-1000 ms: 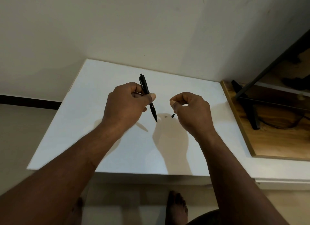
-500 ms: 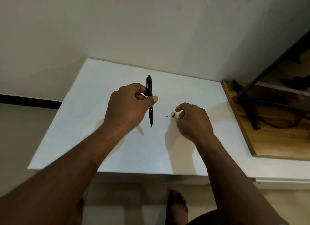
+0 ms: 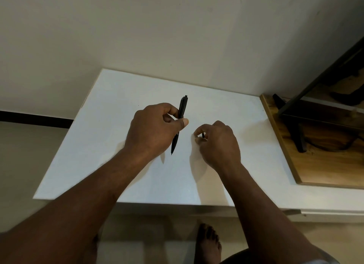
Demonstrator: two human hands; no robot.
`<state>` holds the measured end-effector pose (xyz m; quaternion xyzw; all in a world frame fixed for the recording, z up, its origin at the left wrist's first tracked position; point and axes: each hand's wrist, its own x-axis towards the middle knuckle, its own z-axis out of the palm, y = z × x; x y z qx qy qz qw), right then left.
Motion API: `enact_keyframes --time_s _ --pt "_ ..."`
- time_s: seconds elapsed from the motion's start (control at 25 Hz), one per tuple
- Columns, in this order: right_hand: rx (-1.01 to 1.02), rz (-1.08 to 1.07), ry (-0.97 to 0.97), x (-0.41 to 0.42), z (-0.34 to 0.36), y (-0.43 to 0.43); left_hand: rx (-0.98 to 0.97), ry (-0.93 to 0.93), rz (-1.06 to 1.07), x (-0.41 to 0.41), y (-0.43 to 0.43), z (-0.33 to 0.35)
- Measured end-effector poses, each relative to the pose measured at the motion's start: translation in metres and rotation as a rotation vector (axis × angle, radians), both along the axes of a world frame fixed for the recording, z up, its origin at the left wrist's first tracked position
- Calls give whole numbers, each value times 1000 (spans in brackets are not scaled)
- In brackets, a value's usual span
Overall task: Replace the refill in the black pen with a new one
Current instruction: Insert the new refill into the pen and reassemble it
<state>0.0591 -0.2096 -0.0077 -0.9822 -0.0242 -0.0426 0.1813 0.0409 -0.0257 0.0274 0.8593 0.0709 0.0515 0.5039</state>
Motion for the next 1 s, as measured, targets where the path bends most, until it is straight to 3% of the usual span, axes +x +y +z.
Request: enact_keyframes --time_s 0.6,0.8,1.0 --pt "-90 14 -65 -2 -6 5 30 -23 -10 1 1 -4" --pt "451 -159 -147 6 36 -4 78 -6 -55 1 1 -7" --pt "670 -175 -71 0 58 -10 145 58 -145 -2 -4 -11"
